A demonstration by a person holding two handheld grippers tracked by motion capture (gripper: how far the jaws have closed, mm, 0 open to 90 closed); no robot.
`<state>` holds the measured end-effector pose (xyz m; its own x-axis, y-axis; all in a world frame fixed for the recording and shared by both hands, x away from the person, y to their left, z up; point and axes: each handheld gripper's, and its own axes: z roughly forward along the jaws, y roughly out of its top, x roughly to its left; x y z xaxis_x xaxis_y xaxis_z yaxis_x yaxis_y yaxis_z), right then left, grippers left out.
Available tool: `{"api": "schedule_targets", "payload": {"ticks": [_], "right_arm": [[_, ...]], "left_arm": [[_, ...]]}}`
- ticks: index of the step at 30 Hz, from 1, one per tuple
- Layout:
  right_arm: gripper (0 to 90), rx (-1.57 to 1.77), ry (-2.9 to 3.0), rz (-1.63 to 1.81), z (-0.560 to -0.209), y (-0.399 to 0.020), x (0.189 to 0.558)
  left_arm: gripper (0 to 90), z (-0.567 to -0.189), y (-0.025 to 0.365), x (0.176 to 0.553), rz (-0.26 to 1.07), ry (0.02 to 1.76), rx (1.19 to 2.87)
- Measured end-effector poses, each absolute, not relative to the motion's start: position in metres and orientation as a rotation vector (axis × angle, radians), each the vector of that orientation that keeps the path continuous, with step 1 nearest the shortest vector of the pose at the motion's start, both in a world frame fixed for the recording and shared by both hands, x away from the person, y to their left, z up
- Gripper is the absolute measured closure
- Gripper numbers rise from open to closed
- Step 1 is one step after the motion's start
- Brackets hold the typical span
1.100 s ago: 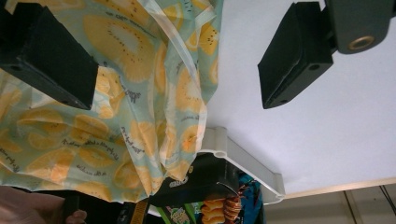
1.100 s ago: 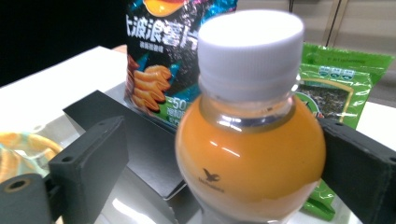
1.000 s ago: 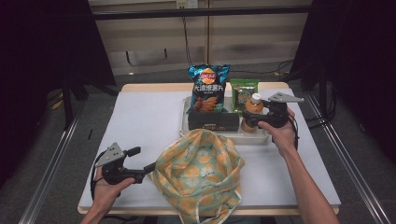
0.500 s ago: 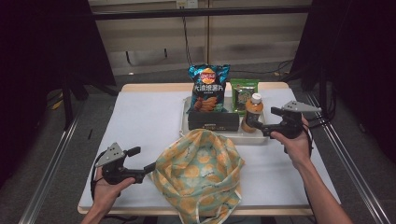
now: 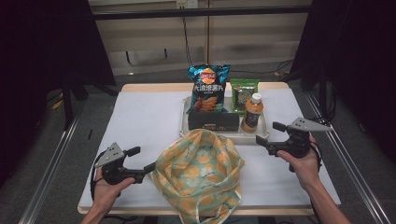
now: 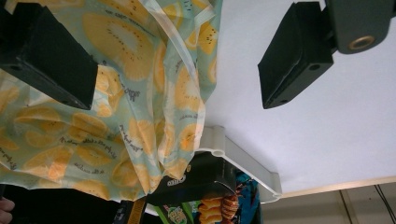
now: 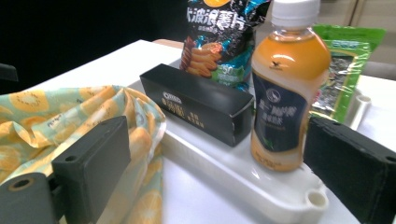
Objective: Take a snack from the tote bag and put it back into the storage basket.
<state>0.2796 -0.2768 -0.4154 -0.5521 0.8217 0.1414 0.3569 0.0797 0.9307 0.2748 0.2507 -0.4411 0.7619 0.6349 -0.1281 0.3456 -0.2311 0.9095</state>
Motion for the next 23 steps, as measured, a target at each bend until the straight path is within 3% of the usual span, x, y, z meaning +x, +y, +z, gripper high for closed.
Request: {"api": "schedule_targets", "payload": {"ticks": [16,23], "right_arm": [[7.4,1.265,1.922,1.395,-0.444,-0.294,0.228],[7.3,1.277,1.932,1.352,-0.453,-0.295,0.231]], "left_arm": [[10.8,-0.441,0.252,0.276,0.329,0.75,1.842],[9.5,-0.443,0.252,0.277,0.327,0.763,1.849]]}}
